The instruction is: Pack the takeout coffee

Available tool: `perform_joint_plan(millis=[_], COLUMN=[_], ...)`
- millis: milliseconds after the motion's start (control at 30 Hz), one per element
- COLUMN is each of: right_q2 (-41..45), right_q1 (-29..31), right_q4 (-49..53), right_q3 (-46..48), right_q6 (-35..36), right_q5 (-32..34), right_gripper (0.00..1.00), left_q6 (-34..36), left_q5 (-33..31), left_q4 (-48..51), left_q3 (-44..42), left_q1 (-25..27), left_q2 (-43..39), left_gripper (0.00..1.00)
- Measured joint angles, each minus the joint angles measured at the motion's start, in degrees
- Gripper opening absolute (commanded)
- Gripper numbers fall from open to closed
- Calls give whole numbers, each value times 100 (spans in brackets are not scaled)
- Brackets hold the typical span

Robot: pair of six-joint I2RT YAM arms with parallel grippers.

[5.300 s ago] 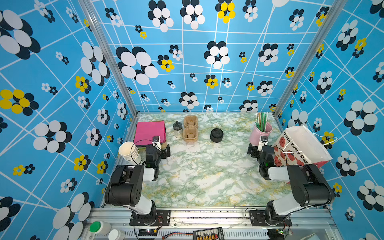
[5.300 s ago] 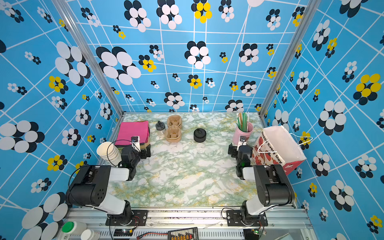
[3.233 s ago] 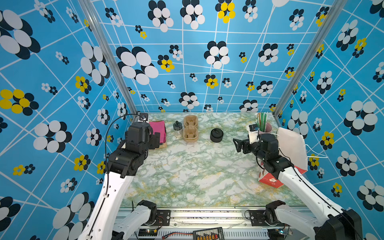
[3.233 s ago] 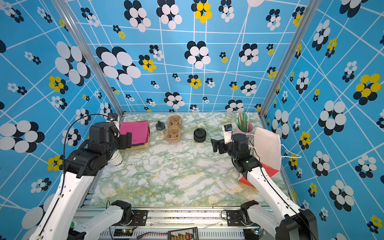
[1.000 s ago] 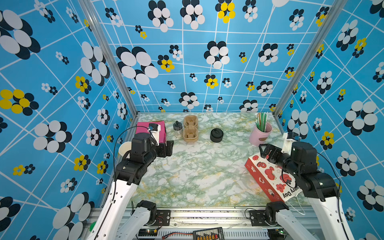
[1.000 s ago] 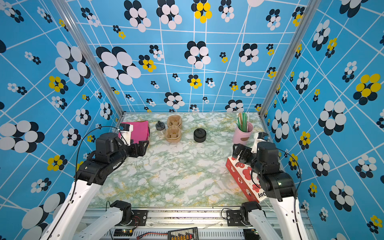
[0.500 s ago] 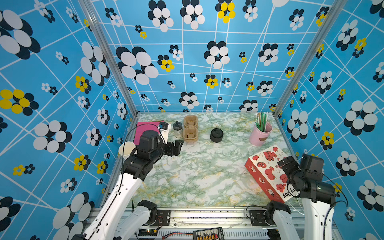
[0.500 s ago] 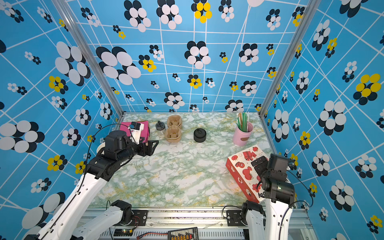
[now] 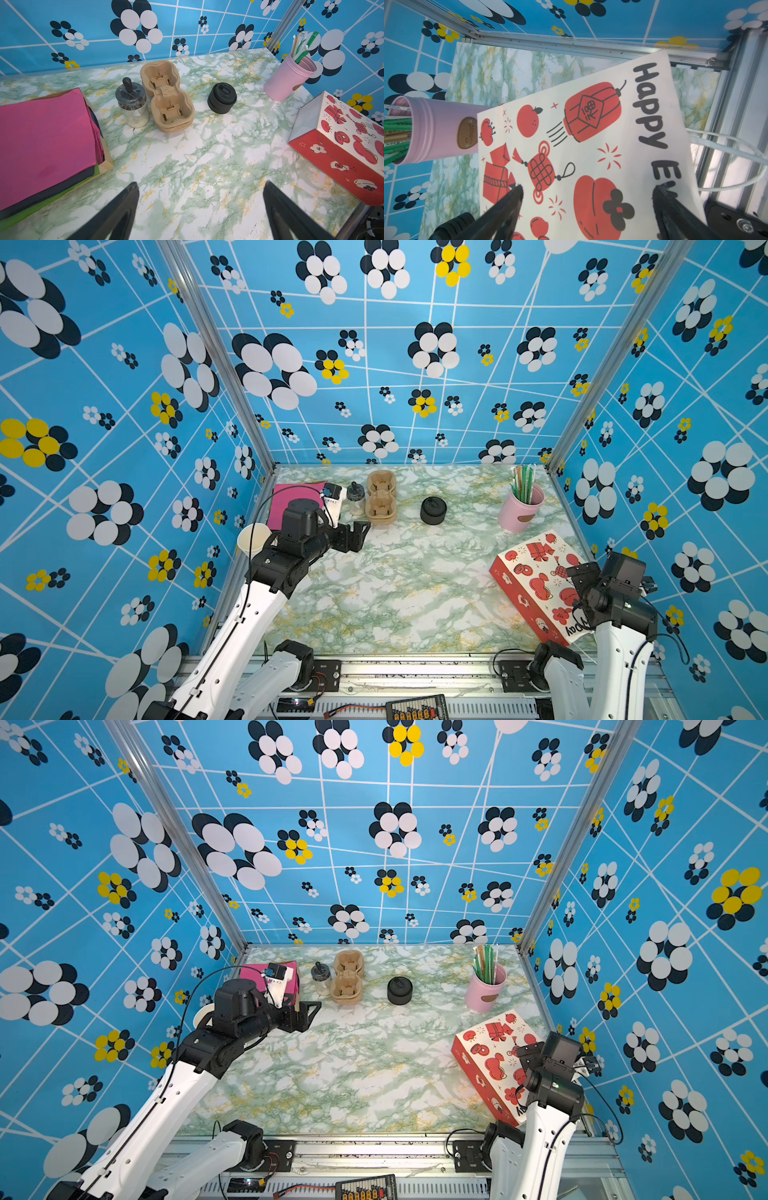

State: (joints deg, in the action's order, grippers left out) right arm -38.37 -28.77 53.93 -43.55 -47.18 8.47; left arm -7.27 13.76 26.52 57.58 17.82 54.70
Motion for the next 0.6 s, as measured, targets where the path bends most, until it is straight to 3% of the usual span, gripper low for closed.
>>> perform_joint_plan(millis=[333, 600], right_q2=[155, 162], right_q1=[-46, -146], right_q4=[409, 446], right_q3=[-87, -28], right_q6=[181, 212], right_q5=[1049, 1172], right_gripper=[99, 99], left_q6=[-22, -20], left_q5=[0, -2], left_q4=[-2, 0], left_q3=[0, 0], left_q1=[98, 144], left_q2=[7, 81], left_gripper=[94, 94])
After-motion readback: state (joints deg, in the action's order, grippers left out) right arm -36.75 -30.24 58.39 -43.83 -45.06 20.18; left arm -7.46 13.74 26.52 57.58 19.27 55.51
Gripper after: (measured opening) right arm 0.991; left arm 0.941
